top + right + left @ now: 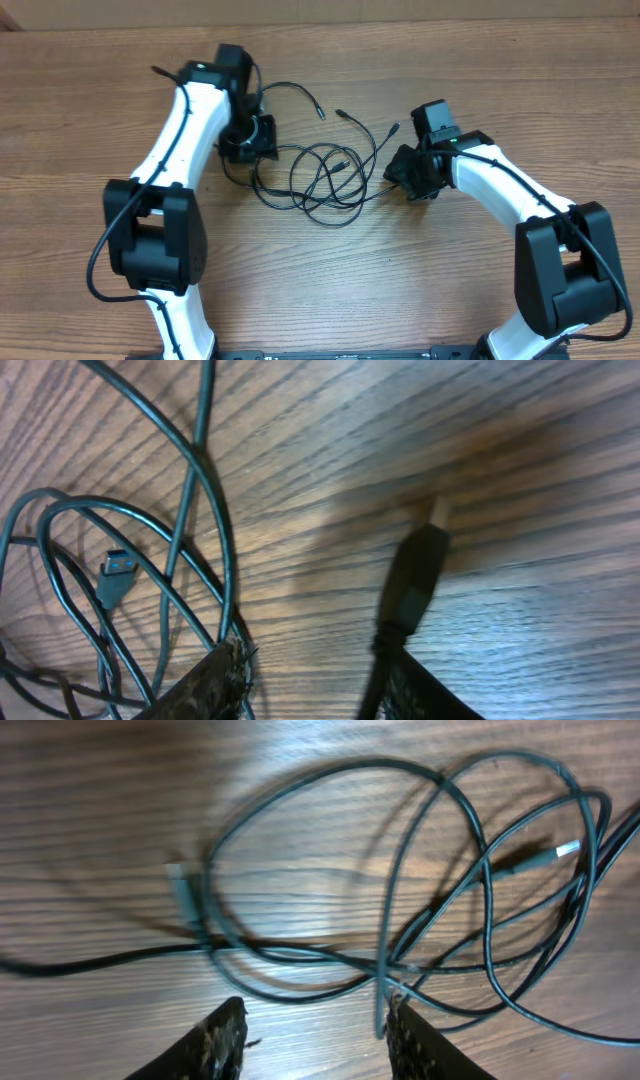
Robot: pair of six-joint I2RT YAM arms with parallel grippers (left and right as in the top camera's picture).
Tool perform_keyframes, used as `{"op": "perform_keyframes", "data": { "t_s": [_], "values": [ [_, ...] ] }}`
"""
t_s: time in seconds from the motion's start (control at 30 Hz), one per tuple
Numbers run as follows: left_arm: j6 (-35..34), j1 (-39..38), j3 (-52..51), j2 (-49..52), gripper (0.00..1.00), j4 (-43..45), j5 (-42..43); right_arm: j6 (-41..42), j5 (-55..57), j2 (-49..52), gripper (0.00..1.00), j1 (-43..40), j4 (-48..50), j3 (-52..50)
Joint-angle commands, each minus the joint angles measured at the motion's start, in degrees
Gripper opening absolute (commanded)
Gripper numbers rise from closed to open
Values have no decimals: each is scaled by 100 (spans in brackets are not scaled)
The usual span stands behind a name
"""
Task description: Untangle cables
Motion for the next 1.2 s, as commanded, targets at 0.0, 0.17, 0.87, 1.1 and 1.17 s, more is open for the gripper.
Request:
{"op": "perform_keyframes", "data": {
  "t_s": [0.0, 0.17, 0.87, 1.1, 1.17],
  "values": [
    [-83, -341, -317, 4, 47, 201, 7, 184, 282, 7, 41, 125, 76, -31],
    [-195, -715, -796, 4, 49, 621, 9, 184, 297, 7, 39, 240, 258, -96],
    [293, -1010, 85, -271, 4, 151, 304, 181, 293, 17, 53, 295, 590, -315],
    [428, -994, 354, -730, 4, 120, -35, 181, 295, 15, 75, 295, 590, -315],
    [411, -994, 389, -901, 4, 118, -170, 181, 295, 17, 79, 295, 592, -315]
  ]
}}
